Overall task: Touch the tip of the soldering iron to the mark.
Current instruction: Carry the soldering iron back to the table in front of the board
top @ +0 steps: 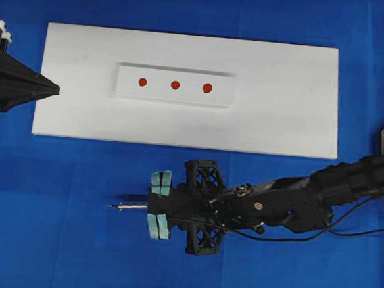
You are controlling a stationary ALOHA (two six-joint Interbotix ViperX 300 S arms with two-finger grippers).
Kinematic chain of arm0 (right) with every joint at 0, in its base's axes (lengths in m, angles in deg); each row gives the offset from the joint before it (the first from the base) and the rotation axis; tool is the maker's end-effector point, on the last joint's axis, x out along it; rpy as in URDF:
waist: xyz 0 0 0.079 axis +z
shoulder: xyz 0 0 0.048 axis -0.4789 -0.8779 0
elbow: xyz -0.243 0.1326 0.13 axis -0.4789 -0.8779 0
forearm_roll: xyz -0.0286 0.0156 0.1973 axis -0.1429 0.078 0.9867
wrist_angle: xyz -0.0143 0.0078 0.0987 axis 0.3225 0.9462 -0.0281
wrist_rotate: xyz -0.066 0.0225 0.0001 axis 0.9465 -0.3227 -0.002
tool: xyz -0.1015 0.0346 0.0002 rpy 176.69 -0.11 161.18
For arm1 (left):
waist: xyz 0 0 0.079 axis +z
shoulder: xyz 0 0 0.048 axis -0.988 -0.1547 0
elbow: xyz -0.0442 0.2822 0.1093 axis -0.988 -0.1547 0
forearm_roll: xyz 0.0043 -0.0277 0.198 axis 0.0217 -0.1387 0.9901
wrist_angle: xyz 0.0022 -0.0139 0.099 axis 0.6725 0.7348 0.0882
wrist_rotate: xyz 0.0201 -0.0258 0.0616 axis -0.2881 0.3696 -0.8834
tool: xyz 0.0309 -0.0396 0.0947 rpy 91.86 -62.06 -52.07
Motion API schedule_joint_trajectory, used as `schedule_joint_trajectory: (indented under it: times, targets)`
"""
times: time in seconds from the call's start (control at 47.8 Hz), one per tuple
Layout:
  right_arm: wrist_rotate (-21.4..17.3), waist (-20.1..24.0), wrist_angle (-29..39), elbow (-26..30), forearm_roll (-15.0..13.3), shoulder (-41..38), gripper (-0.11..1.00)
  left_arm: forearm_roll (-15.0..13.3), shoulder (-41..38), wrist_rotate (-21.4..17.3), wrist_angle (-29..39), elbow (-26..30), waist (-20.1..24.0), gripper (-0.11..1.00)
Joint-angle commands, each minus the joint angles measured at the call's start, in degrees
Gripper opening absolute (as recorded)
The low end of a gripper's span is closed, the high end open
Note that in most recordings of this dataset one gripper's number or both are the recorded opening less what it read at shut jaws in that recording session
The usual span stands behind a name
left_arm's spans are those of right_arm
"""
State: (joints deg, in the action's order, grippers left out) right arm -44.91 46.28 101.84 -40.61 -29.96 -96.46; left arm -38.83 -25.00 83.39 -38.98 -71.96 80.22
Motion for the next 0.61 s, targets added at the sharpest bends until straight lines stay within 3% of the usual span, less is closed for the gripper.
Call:
schedule_joint_trajectory:
  times: [0.0, 0.586]
  targets:
    - [-0.09, -0.44, -0.97, 0.26, 0.35, 0.53, 0.06, 0.09, -0.26, 0.09, -0.53, 0.62, -0.18, 0.02]
    - [-0.09, -0.44, -2.90, 0.09, 0.79, -0.44, 0.08, 0.09, -0.26, 0.18, -0.53, 0.62, -0.18, 0.02]
